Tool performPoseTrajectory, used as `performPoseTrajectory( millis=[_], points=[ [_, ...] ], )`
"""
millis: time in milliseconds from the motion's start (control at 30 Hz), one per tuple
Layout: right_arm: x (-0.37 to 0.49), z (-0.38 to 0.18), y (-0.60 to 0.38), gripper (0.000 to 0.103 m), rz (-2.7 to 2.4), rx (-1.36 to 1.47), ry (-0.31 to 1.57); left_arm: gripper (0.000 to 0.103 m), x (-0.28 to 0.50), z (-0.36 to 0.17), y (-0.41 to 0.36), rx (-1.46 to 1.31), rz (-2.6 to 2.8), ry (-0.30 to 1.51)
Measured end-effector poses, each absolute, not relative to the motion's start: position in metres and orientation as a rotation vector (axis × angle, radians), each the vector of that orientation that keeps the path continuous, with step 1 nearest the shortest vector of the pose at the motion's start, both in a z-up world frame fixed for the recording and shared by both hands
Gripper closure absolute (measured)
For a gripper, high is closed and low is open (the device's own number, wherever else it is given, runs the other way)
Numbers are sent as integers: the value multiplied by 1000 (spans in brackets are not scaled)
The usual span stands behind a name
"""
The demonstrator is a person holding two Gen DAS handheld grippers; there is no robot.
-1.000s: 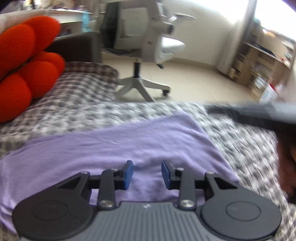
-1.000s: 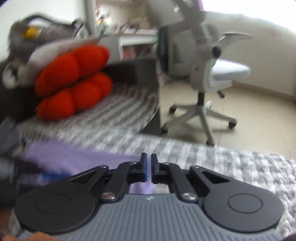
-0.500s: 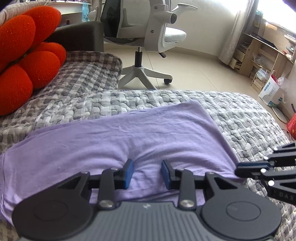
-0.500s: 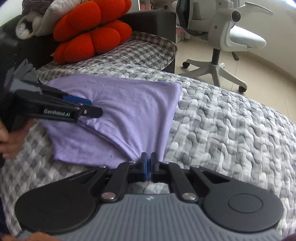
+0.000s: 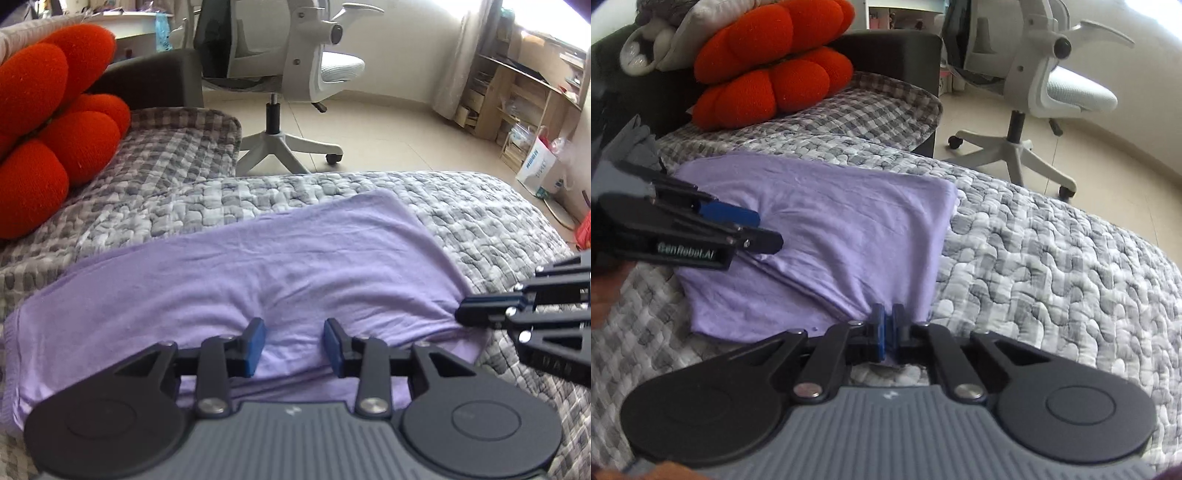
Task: Fold clothes
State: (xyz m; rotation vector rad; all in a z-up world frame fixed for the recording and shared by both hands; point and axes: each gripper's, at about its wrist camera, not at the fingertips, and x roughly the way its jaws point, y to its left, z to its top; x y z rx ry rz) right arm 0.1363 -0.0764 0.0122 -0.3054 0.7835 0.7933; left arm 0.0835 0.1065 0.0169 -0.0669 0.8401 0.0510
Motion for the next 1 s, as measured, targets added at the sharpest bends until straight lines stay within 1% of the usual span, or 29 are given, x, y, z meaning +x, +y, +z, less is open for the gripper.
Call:
performPoseTrajectory(
  millis=[67,100,133,167,300,433,567,733,867,1000],
  points=[
    [133,12,-77,98,794,-329,761,65,83,18,110,-82,50,846],
    [130,13,-76,97,802,-328,743,65,83,18,111,-84,50,845],
    [127,14,-75,93,810,-325,725,65,82,19,112,-86,50,845],
    [124,15,-74,92,819,-322,707,65,81,19,113,-88,50,845],
    [115,13,-65,92,842,-325,666,64,79,19,117,-97,50,844],
    [112,7,-57,92,838,-388,690,64,76,20,121,-102,46,846],
    [116,12,-69,92,839,-357,735,63,72,22,127,-120,37,849],
    [107,11,-64,90,836,-338,675,50,69,28,132,-136,52,825],
    [103,14,-57,90,831,-312,626,50,67,31,133,-132,73,805],
    [108,4,-50,89,819,-335,680,49,70,27,133,-115,94,831]
  ],
)
